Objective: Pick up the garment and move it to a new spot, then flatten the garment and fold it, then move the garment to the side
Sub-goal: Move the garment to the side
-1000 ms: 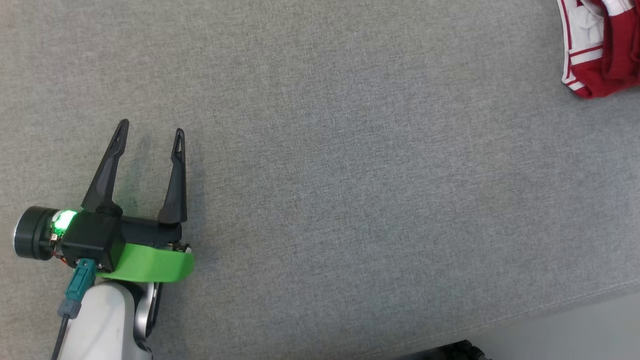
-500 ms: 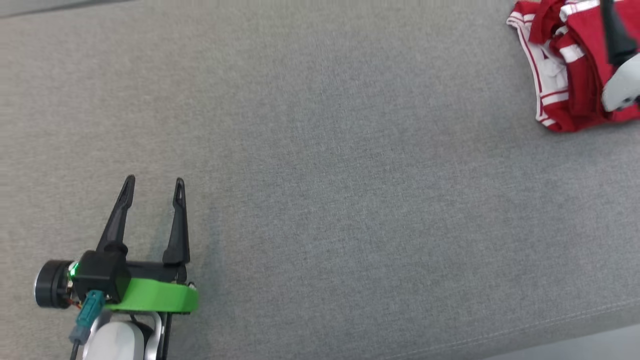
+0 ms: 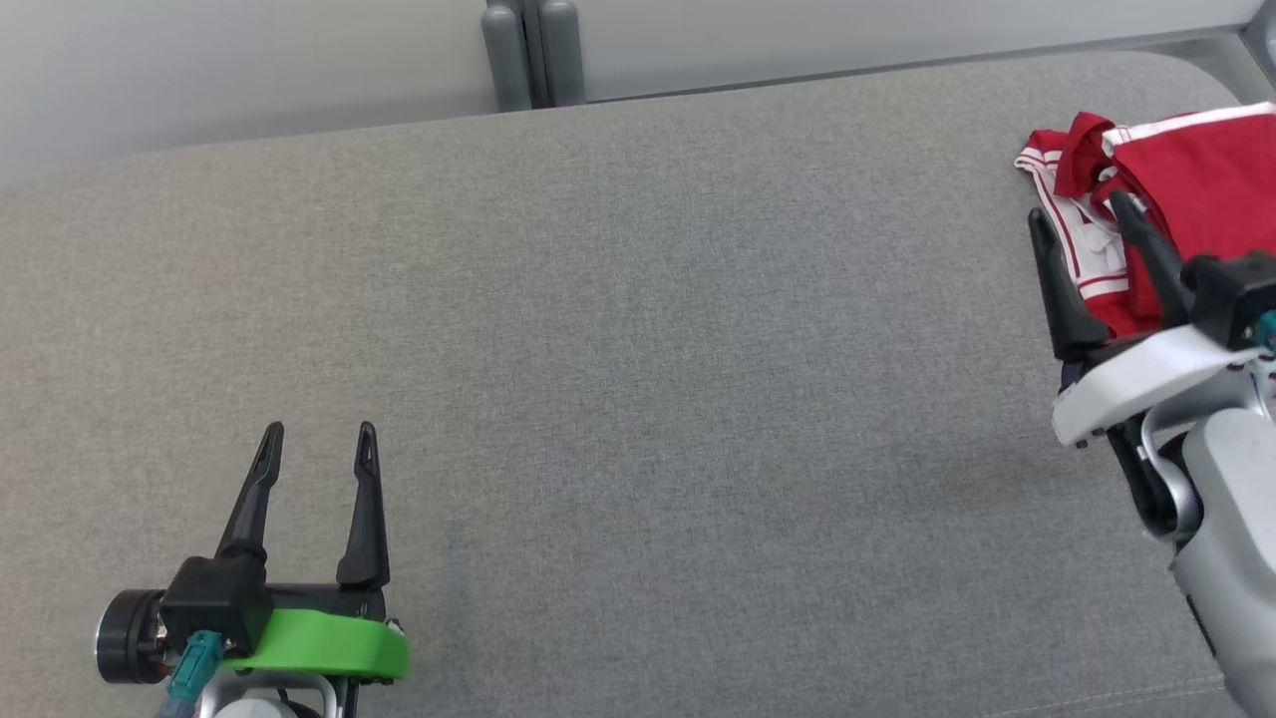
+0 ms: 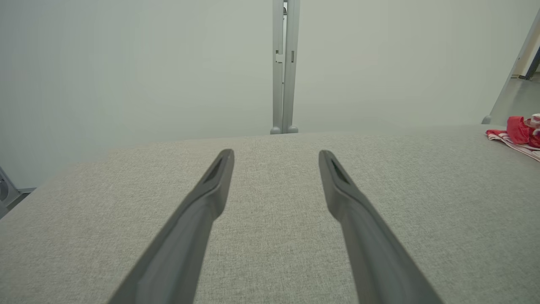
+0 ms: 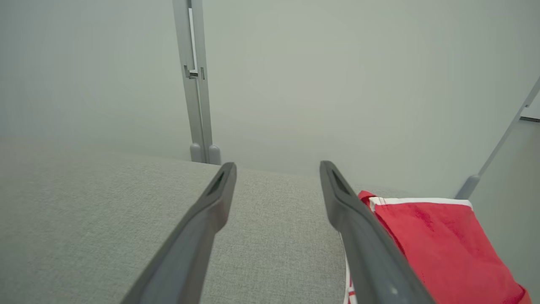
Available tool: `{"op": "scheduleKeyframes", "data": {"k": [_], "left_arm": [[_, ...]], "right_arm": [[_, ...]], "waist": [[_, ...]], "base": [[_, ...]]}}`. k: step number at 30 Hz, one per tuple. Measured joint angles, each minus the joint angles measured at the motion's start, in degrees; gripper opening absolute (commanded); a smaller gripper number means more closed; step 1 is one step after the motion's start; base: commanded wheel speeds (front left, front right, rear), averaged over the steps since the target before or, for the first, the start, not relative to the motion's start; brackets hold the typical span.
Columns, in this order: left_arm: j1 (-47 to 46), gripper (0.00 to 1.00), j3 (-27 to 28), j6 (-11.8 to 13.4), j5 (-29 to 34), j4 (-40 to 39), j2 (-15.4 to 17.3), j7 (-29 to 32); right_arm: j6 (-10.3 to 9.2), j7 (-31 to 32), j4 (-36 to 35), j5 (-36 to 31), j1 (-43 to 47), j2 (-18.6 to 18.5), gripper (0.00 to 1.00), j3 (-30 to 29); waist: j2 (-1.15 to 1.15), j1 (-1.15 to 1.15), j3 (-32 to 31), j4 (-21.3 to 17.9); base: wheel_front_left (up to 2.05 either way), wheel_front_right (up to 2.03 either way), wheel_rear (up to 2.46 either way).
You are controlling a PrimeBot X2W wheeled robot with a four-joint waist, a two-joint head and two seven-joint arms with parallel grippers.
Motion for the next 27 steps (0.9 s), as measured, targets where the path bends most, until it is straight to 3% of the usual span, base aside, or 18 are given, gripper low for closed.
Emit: {"op": "scheduleKeyframes", "data": {"k": [12, 27], "left_arm": [[2.2, 1.0, 1.38, -0.02, -0.57, 2.56, -0.78, -0.01], [4.33, 1.0, 3.25, -0.65, -0.74, 5.33, -1.2, -0.01]], "right_arm": [[0.0, 0.0, -10.36, -4.63, 19.19, 9.33, 1.0, -7.91], [0.0, 1.24, -19.12, -9.98, 31.28, 15.77, 1.0, -11.88]], "waist": [[0.0, 0.0, -4.98, 3.01], [0.0, 0.0, -9.42, 3.16]], "base": [[0.0, 0.0, 0.0], [0.0, 0.0, 0.0]]}}
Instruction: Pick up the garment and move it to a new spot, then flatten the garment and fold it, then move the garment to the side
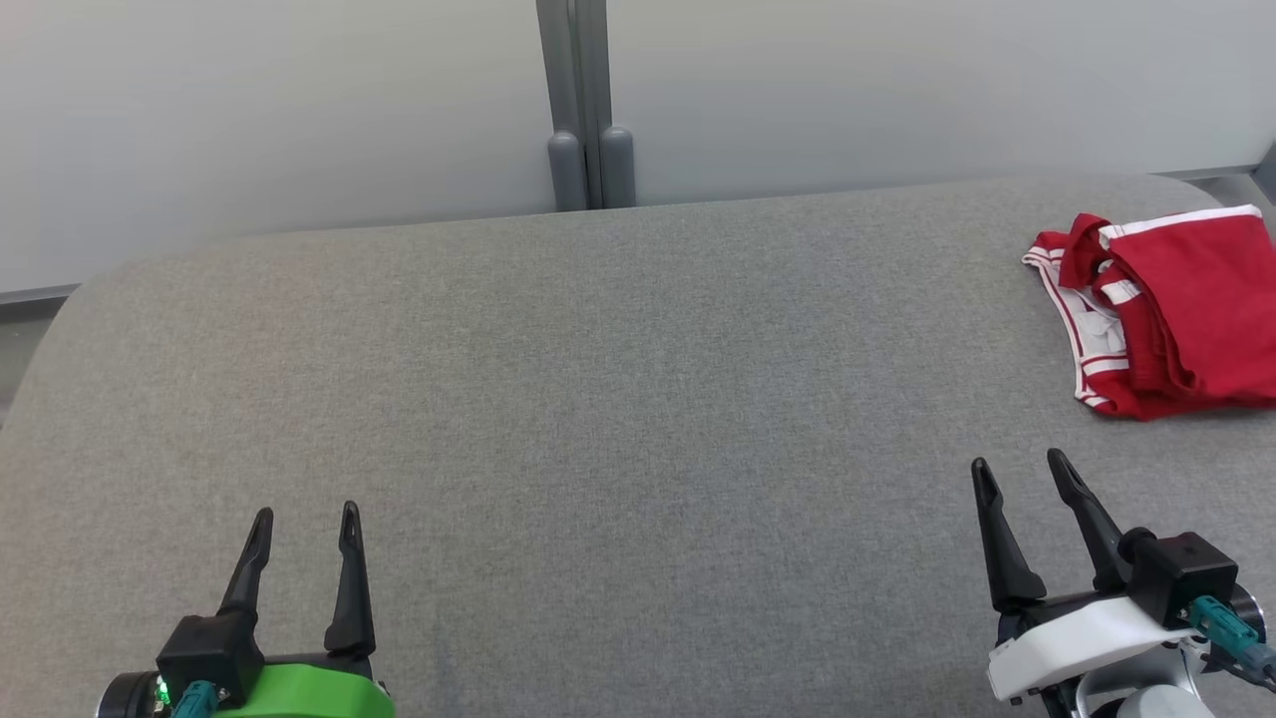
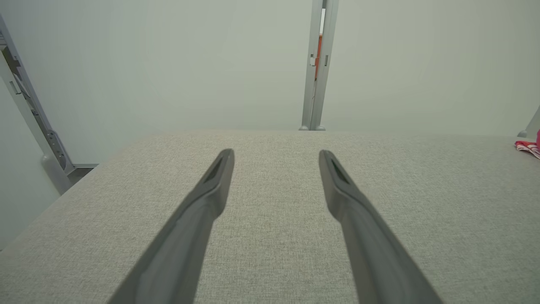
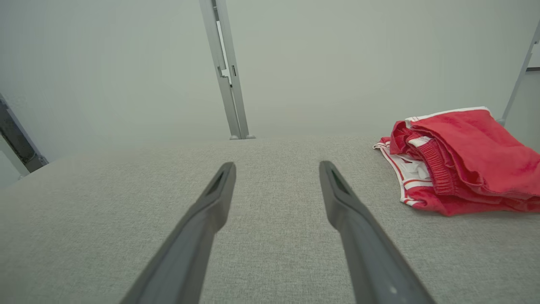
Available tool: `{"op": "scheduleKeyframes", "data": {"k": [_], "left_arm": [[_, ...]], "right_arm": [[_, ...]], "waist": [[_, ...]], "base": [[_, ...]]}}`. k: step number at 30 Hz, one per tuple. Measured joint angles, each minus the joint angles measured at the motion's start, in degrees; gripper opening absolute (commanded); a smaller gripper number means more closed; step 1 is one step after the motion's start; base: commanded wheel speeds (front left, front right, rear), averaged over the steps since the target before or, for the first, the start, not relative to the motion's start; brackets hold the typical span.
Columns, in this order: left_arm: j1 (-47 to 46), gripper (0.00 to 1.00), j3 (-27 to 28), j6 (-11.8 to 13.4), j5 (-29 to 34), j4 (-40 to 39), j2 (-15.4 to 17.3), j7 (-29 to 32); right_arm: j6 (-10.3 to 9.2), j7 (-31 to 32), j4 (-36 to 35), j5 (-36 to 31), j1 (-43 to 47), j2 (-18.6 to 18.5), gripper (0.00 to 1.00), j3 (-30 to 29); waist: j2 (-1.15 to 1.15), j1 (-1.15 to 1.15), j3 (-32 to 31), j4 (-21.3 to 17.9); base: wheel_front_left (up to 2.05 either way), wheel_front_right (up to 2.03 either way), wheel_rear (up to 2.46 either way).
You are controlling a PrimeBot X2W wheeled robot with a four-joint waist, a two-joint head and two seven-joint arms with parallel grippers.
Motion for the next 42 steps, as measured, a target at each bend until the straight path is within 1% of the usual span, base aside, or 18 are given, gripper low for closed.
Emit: {"op": "scheduleKeyframes", "data": {"k": [14, 27, 28, 34, 42], "left_arm": [[-0.67, 1.0, 0.58, -0.49, 0.32, 2.32, 0.14, 0.0], [-0.67, 1.0, 0.8, -0.73, -0.11, 3.33, 0.16, 0.0], [-0.67, 0.0, 0.81, -0.8, -0.18, 3.27, 0.16, 0.0], [0.64, 0.0, 0.56, -0.8, -0.24, 6.11, -0.33, 0.42], [0.53, 0.0, 1.29, -0.97, -8.58, 6.72, -0.55, 2.93]], "right_arm": [[-0.01, 0.02, -1.24, -0.88, 1.32, 1.63, 1.0, -0.2], [0.0, -0.08, -0.98, -0.89, 1.26, 1.76, 1.0, -0.14], [0.0, -0.08, -0.92, -0.89, 1.25, 1.76, 0.0, -0.11], [0.0, 0.02, 1.69, -0.69, 2.49, 2.41, 0.0, 0.13], [0.0, 1.78, 2.5, 7.66, 2.44, 2.56, 0.0, -0.31]], "waist": [[0.0, 0.0, -1.05, 0.13], [0.0, 0.0, -1.22, 0.43], [0.0, 0.0, -1.24, 0.41], [0.0, 0.0, -1.24, 0.41], [0.0, 0.0, -1.12, 0.5]], "base": [[0.0, 0.0, 0.0], [0.0, 0.0, 0.0], [0.0, 0.0, 0.0], [0.0, 0.0, 0.0], [0.0, 0.0, 0.0]]}}
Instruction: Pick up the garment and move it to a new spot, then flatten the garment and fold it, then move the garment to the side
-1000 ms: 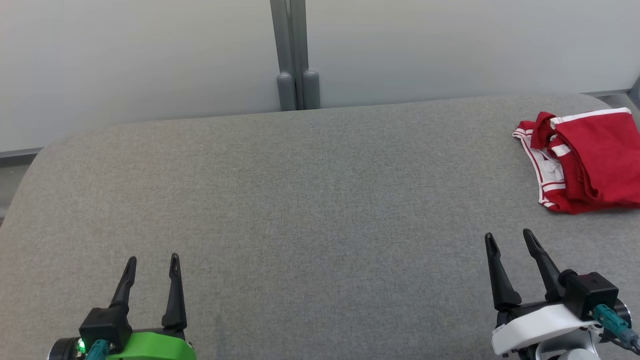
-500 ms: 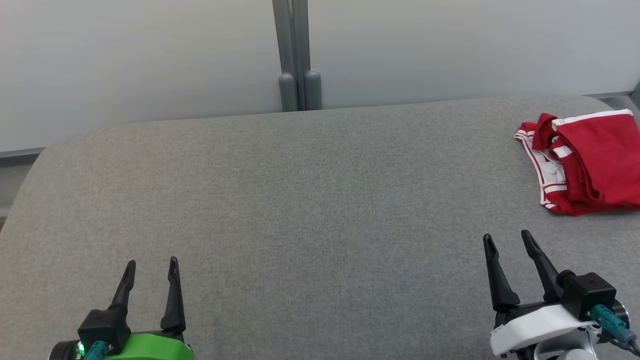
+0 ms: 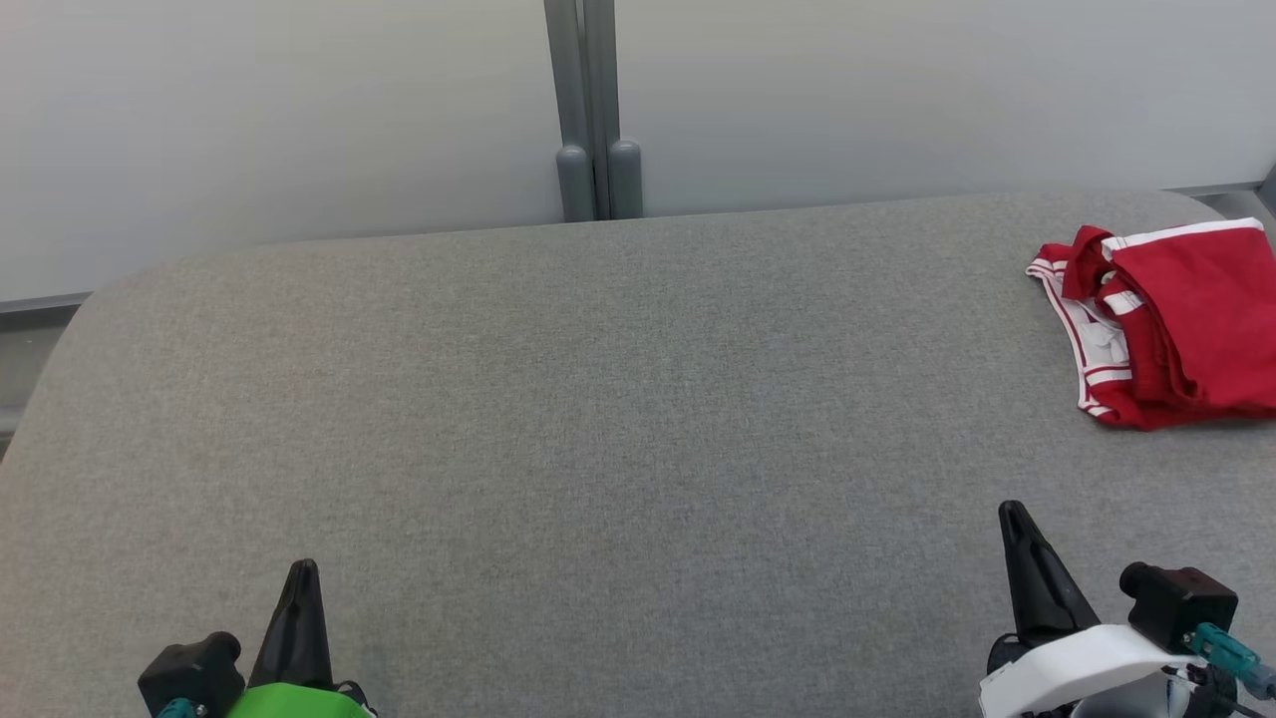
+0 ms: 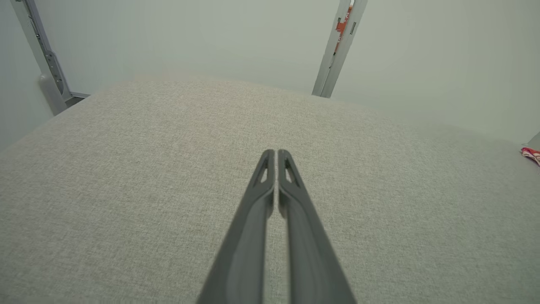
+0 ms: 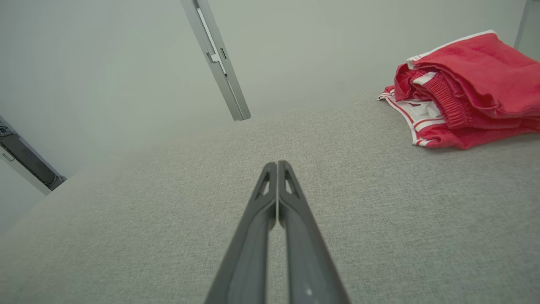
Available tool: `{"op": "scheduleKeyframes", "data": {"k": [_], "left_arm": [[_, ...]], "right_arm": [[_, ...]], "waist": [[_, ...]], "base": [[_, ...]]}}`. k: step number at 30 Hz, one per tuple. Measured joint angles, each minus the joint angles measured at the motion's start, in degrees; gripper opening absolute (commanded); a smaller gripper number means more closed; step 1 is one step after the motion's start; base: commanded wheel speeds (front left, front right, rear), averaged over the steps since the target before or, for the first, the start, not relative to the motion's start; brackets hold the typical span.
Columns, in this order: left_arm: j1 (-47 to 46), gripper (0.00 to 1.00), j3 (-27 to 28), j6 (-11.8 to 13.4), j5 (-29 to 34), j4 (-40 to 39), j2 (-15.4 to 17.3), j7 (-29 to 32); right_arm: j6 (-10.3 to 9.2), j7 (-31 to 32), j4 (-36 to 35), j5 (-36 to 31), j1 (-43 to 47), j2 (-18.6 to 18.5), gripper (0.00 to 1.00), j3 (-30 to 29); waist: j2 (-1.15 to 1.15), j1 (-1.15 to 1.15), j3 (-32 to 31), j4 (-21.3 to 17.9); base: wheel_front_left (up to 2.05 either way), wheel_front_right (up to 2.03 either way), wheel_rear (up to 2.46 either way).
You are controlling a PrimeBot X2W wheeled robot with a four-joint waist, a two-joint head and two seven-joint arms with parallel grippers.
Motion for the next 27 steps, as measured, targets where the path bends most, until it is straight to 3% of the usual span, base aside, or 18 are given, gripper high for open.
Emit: {"op": "scheduleKeyframes", "data": {"k": [27], "left_arm": [[-2.44, 0.0, 1.74, -0.96, -24.92, -0.99, -0.35, 6.15]], "right_arm": [[0.0, 5.43, 1.69, 24.49, -3.31, 0.35, 0.0, -2.33]], "waist": [[0.0, 0.0, 0.41, 0.28]], "base": [[0.0, 0.0, 0.0]]}}
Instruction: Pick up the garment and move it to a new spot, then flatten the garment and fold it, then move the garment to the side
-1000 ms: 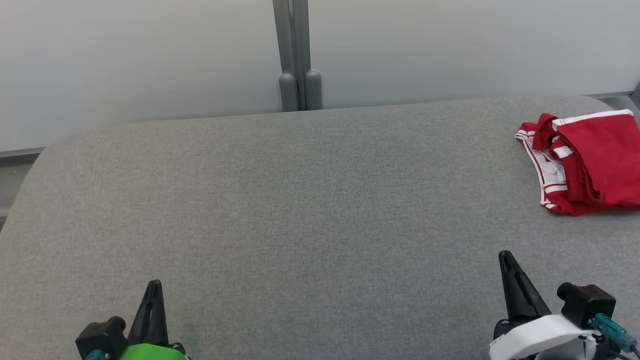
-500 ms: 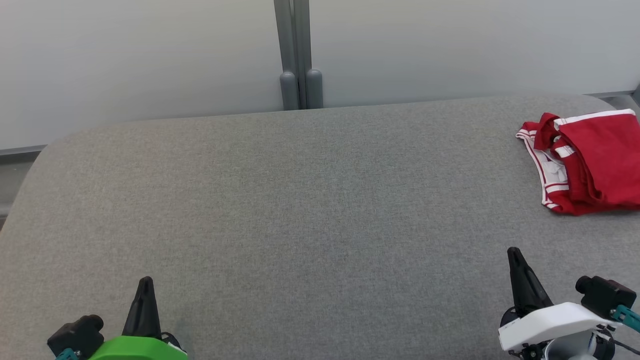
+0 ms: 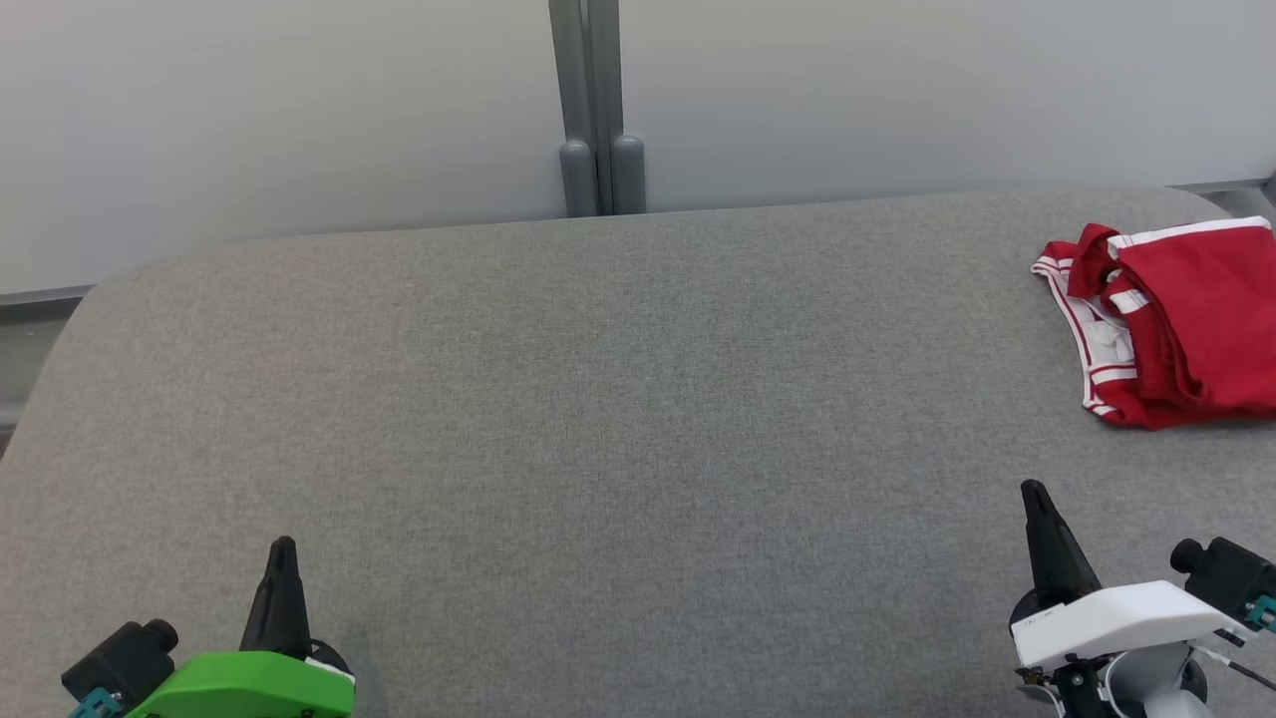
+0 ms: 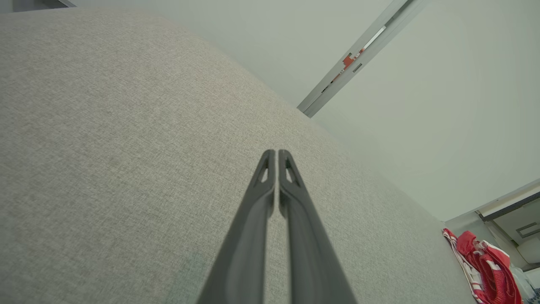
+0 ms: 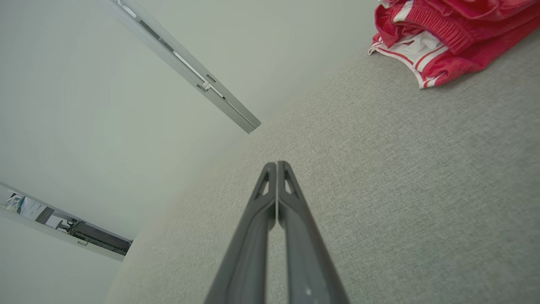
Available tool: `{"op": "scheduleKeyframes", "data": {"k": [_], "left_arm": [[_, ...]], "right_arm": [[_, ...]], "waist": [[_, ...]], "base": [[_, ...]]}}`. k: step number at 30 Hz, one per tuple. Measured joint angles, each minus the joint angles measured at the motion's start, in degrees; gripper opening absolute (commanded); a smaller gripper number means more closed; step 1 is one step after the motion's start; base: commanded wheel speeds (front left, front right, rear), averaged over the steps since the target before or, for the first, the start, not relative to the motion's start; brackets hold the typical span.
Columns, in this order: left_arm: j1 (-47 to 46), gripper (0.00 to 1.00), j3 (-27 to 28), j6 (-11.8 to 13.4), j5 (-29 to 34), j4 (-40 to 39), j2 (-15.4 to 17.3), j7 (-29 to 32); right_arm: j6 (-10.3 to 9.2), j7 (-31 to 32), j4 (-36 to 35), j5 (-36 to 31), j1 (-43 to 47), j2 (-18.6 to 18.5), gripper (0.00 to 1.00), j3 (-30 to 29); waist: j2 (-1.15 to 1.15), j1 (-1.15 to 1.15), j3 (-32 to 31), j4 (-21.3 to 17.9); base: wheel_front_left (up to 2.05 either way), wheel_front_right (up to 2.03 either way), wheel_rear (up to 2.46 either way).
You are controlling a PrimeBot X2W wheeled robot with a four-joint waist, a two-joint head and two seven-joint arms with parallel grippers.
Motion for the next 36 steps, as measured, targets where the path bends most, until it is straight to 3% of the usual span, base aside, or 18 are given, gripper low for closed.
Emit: {"op": "scheduleKeyframes", "data": {"k": [36], "left_arm": [[-3.1, 0.0, 2.01, -0.85, -24.1, -0.57, -0.21, 6.17]], "right_arm": [[-0.01, 5.87, 1.63, 23.17, -3.33, 0.94, 0.0, -2.9]], "waist": [[0.0, 0.0, 0.53, 0.38]], "base": [[0.0, 0.0, 0.0]]}}
